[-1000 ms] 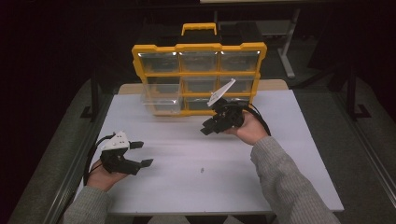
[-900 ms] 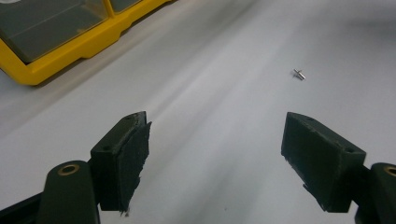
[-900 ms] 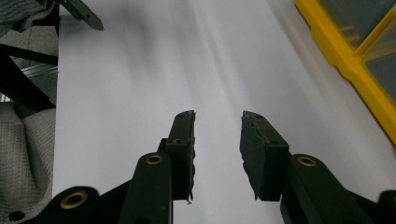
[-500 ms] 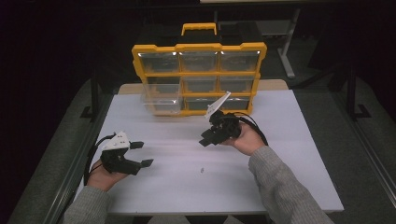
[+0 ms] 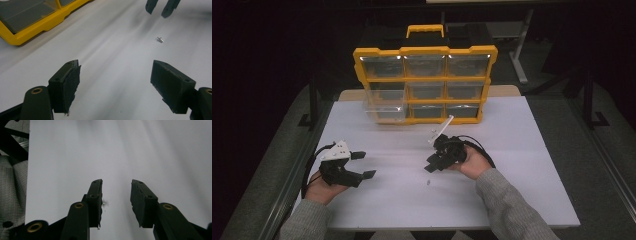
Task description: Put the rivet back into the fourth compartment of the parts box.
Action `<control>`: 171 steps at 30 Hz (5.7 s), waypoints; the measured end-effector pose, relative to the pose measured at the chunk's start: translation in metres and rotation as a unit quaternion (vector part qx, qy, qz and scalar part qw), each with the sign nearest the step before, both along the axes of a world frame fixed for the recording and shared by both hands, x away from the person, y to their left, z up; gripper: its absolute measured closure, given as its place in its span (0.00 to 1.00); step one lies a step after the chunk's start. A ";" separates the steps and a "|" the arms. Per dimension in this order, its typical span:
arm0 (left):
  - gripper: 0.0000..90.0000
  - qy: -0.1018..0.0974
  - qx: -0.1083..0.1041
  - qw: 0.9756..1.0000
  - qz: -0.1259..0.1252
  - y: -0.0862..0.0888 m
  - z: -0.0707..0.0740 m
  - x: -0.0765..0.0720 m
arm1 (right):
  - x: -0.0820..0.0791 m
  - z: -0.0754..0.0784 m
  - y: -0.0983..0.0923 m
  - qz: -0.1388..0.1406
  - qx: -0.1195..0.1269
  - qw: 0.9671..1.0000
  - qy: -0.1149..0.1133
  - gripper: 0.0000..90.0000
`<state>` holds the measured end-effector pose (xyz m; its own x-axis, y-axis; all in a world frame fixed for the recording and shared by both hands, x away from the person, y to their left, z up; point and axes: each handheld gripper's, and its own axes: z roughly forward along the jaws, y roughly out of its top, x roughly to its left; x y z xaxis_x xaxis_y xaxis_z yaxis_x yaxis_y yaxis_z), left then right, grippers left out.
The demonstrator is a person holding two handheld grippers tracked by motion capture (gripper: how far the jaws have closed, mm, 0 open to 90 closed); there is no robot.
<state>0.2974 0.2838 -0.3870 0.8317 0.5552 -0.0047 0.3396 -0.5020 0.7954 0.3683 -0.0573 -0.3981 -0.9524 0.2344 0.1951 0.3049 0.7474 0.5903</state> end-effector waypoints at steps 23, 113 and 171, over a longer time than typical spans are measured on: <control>0.26 0.001 0.002 1.000 -0.001 0.000 -0.001 0.000 | -0.015 -0.034 0.016 0.043 -0.040 0.998 0.001 0.74; 0.25 -0.004 -0.001 1.000 -0.001 0.001 0.001 0.001 | 0.048 0.044 0.002 -0.012 0.018 1.000 -0.008 0.90; 0.25 -0.011 -0.017 1.000 0.003 0.004 0.003 0.000 | 0.090 0.162 0.022 -0.027 0.039 0.996 -0.078 0.90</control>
